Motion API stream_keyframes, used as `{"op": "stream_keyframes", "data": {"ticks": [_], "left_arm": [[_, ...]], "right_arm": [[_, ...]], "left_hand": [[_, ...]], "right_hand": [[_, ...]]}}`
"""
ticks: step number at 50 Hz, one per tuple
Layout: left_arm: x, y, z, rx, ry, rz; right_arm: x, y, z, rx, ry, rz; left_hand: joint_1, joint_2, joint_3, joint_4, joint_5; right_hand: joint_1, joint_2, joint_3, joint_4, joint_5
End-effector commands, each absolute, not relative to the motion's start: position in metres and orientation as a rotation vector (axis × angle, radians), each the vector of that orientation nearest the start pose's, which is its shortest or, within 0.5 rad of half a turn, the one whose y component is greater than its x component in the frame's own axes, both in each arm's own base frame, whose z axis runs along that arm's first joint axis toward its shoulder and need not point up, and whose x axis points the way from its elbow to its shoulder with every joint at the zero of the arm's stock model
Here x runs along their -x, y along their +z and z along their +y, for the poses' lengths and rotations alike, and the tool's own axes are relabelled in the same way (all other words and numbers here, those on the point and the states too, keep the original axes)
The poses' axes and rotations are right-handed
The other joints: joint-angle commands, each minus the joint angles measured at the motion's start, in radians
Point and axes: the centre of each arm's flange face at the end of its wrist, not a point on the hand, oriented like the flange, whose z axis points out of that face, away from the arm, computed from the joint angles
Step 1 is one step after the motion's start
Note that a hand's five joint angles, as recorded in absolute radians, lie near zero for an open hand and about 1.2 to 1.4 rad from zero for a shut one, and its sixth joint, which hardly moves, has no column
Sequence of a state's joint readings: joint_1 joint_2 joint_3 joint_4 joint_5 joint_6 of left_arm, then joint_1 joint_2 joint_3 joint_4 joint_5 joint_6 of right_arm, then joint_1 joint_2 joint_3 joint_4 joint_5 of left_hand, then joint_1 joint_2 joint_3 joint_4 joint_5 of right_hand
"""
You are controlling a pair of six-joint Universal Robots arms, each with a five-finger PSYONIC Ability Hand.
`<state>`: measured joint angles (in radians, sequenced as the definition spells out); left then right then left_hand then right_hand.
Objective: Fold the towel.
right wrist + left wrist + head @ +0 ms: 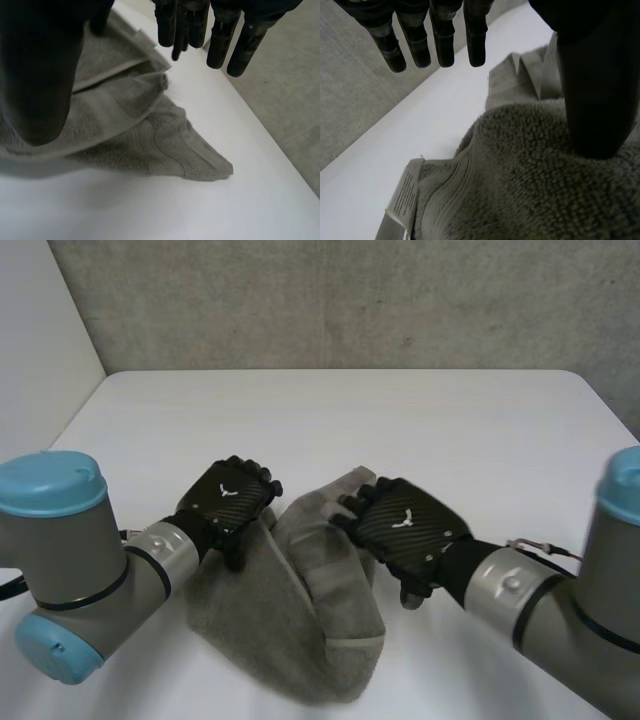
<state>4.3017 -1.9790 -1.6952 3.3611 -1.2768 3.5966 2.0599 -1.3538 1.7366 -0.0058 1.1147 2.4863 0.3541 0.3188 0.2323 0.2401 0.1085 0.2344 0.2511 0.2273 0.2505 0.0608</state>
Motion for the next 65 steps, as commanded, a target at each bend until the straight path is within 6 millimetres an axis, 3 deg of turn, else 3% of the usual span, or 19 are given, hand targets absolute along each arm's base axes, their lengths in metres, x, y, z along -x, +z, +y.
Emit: {"op": "stream_keyframes", "data": {"ticks": [1,9,30,33,35,37,41,49,51,52,54,55,56,57,58,59,60,61,65], "left_arm": [[0.281,0.152,-0.252,-1.456,-1.91,2.293],[0.282,0.14,-0.255,-1.478,-1.837,2.347],[0.281,0.126,-0.253,-1.619,-1.725,2.233],[0.281,0.129,-0.254,-1.609,-1.741,2.227],[0.281,0.13,-0.254,-1.607,-1.742,2.226],[0.281,0.13,-0.254,-1.608,-1.74,2.222],[0.278,0.137,-0.258,-1.581,-1.763,2.213],[0.274,0.175,-0.283,-1.474,-1.919,2.086],[0.277,0.189,-0.293,-1.438,-1.975,2.035],[0.28,0.208,-0.305,-1.39,-2.046,1.983],[0.283,0.231,-0.316,-1.319,-2.126,1.931],[0.283,0.255,-0.326,-1.23,-2.206,1.89],[0.283,0.255,-0.326,-1.229,-2.207,1.889],[0.28,0.283,-0.336,-1.117,-2.294,1.843],[0.275,0.318,-0.341,-0.992,-2.394,1.783],[0.274,0.318,-0.341,-0.991,-2.395,1.782],[0.266,0.351,-0.342,-0.874,-2.49,1.727],[0.255,0.379,-0.342,-0.766,-2.572,1.683],[0.237,0.408,-0.339,-0.634,-2.678,1.672]], "right_arm": [[-0.309,0.169,-0.189,1.838,-1.61,1.653],[-0.326,0.148,-0.213,1.87,-1.74,1.571],[-0.354,0.122,-0.207,1.866,-1.783,1.452],[-0.357,0.123,-0.204,1.848,-1.78,1.446],[-0.358,0.124,-0.202,1.823,-1.769,1.441],[-0.359,0.126,-0.202,1.808,-1.766,1.443],[-0.359,0.134,-0.203,1.772,-1.771,1.449],[-0.363,0.184,-0.211,1.624,-1.836,1.377],[-0.368,0.223,-0.229,1.556,-1.927,1.346],[-0.369,0.223,-0.229,1.556,-1.927,1.346],[-0.366,0.279,-0.258,1.459,-2.101,1.339],[-0.366,0.28,-0.258,1.458,-2.102,1.339],[-0.359,0.314,-0.272,1.381,-2.226,1.342],[-0.359,0.314,-0.272,1.38,-2.227,1.342],[-0.348,0.347,-0.284,1.28,-2.355,1.345],[-0.335,0.381,-0.293,1.151,-2.484,1.335],[-0.335,0.381,-0.293,1.149,-2.486,1.335],[-0.32,0.405,-0.299,1.033,-2.567,1.338],[-0.291,0.435,-0.301,0.867,-2.663,1.351]], "left_hand": [[0.032,0.067,-0.058,-0.066,0.103],[0.126,0.162,-0.058,-0.066,0.198],[0.449,0.484,-0.058,-0.066,0.52],[0.66,0.695,-0.058,-0.066,0.731],[0.746,0.781,-0.058,-0.066,0.817],[0.843,0.878,-0.058,-0.066,0.914],[1.042,1.077,-0.058,-0.066,1.113],[1.042,1.077,-0.058,-0.066,1.113],[1.042,1.077,-0.058,-0.066,1.113],[1.042,1.077,-0.058,-0.066,1.113],[1.042,1.077,-0.058,-0.066,1.113],[1.042,1.077,-0.058,-0.066,1.113],[1.042,1.077,-0.058,-0.066,1.113],[1.042,1.077,-0.058,-0.066,1.113],[1.042,1.077,-0.058,-0.066,1.113],[1.042,1.077,-0.058,-0.066,1.113],[1.042,1.077,-0.058,-0.066,1.113],[1.042,1.077,-0.058,-0.066,1.113],[1.042,1.077,-0.058,-0.066,1.113]], "right_hand": [[-0.06,-0.077,-0.053,-0.076,-0.061],[-0.06,-0.077,-0.053,-0.076,-0.061],[0.25,0.233,-0.053,-0.076,0.249],[0.473,0.456,-0.053,-0.076,0.472],[0.952,0.935,-0.053,-0.076,0.951],[1.16,1.143,-0.053,-0.076,1.159],[1.162,1.145,-0.053,-0.076,1.161],[1.162,1.145,-0.053,-0.076,1.161],[1.162,1.145,-0.053,-0.076,1.161],[1.162,1.145,-0.053,-0.076,1.161],[1.162,1.145,-0.053,-0.076,1.161],[1.162,1.145,-0.053,-0.076,1.161],[1.162,1.145,-0.053,-0.076,1.161],[1.162,1.145,-0.053,-0.076,1.161],[1.162,1.145,-0.053,-0.076,1.161],[1.162,1.145,-0.053,-0.076,1.161],[1.162,1.145,-0.053,-0.076,1.161],[1.162,1.145,-0.053,-0.076,1.161],[1.162,1.145,-0.053,-0.076,1.161]]}}
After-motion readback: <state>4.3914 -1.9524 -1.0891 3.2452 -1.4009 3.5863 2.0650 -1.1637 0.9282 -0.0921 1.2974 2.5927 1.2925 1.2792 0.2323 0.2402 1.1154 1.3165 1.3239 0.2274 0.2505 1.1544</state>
